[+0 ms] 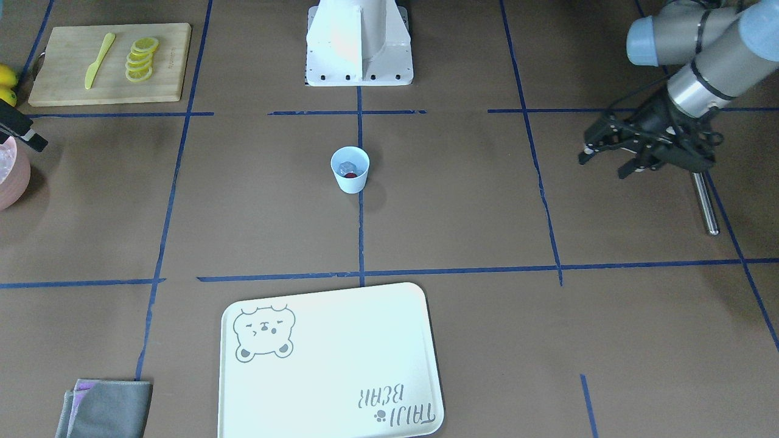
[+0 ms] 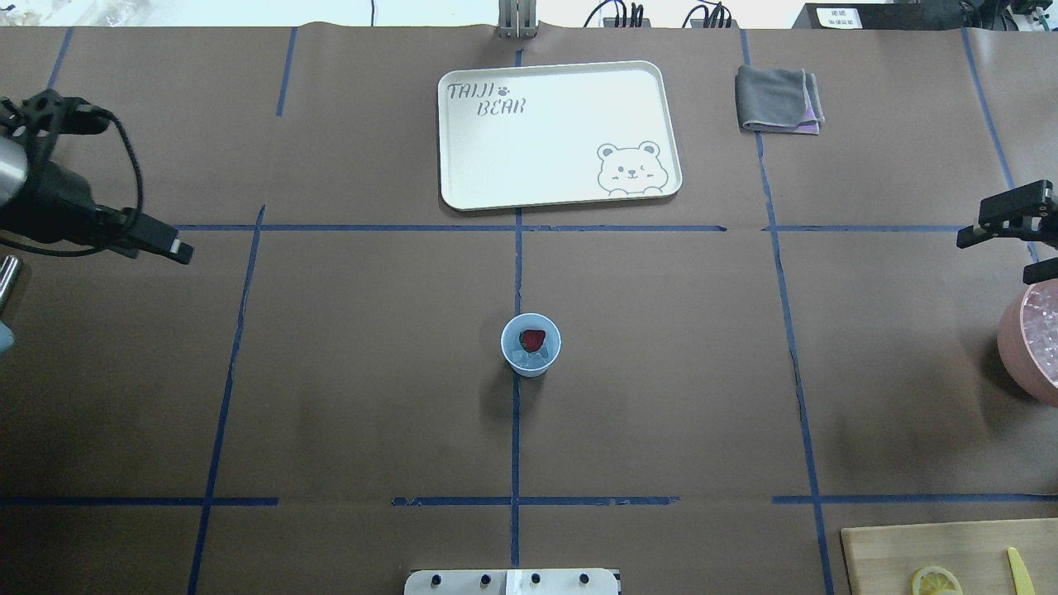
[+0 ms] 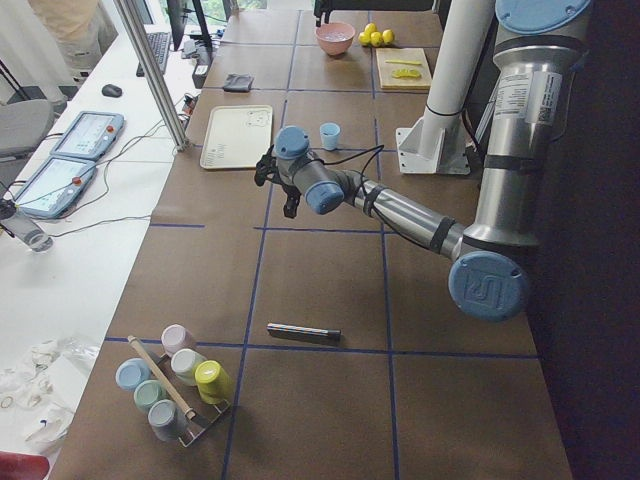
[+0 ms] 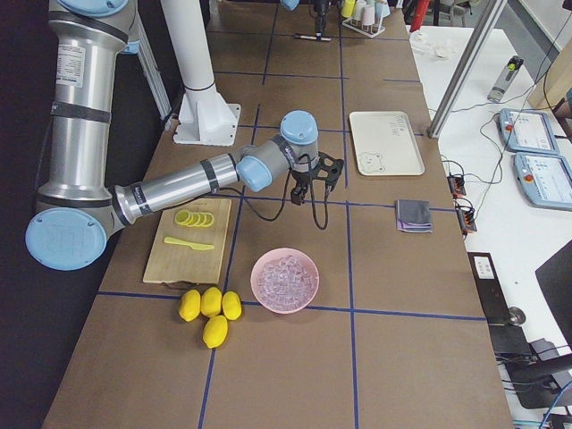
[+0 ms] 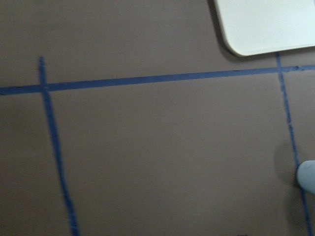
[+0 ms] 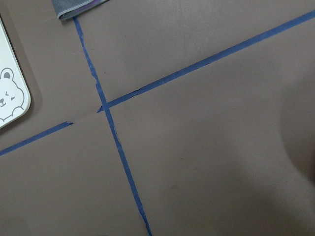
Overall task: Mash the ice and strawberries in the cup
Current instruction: 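Withdraw the left gripper from the cup back toward the table edge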
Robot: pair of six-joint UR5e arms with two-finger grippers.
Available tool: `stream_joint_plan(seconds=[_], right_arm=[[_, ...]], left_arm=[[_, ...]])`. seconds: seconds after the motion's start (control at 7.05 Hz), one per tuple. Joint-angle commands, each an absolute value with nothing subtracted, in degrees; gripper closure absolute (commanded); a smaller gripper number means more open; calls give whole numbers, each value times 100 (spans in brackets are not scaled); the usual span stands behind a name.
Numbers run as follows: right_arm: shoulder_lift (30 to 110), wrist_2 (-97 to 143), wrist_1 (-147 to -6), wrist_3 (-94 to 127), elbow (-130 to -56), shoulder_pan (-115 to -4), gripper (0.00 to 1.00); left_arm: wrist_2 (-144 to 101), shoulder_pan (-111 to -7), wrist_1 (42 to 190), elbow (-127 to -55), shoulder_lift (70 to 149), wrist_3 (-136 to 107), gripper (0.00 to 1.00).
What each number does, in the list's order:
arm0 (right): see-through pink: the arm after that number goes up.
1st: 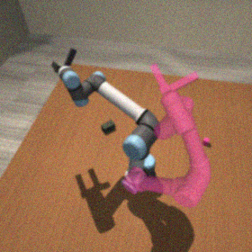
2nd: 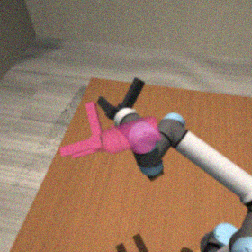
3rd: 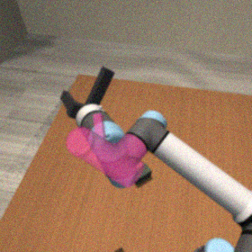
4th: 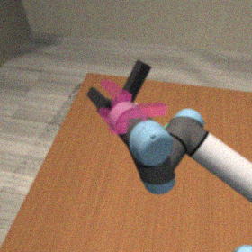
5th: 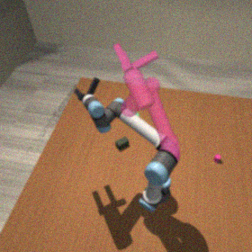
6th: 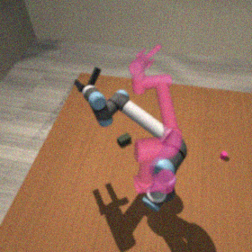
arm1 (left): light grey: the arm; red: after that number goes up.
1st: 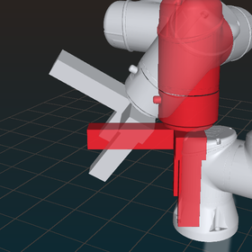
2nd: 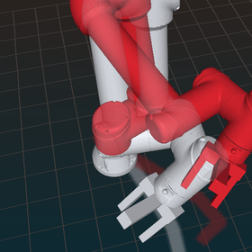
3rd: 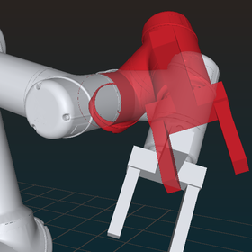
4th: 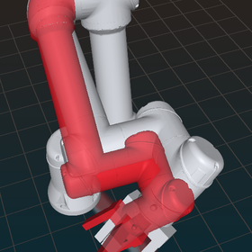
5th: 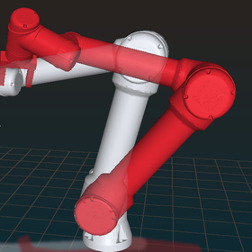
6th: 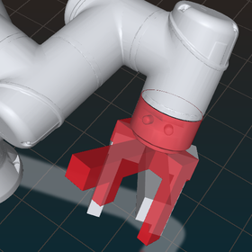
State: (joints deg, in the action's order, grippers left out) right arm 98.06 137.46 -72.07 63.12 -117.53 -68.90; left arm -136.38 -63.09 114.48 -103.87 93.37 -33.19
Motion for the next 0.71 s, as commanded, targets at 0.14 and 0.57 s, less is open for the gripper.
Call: stream_joint_plan(seconds=[0.14,0.57], right_arm=[[9879,13746,-7207,6302,-11856,-6996,0],[9888,13737,-7198,6302,-11856,-6996,0]], left_arm=[[-13397,-7197,11329,-8321,9464,-1147,12],[-13192,-7128,11417,-7770,9650,-1923,10]])
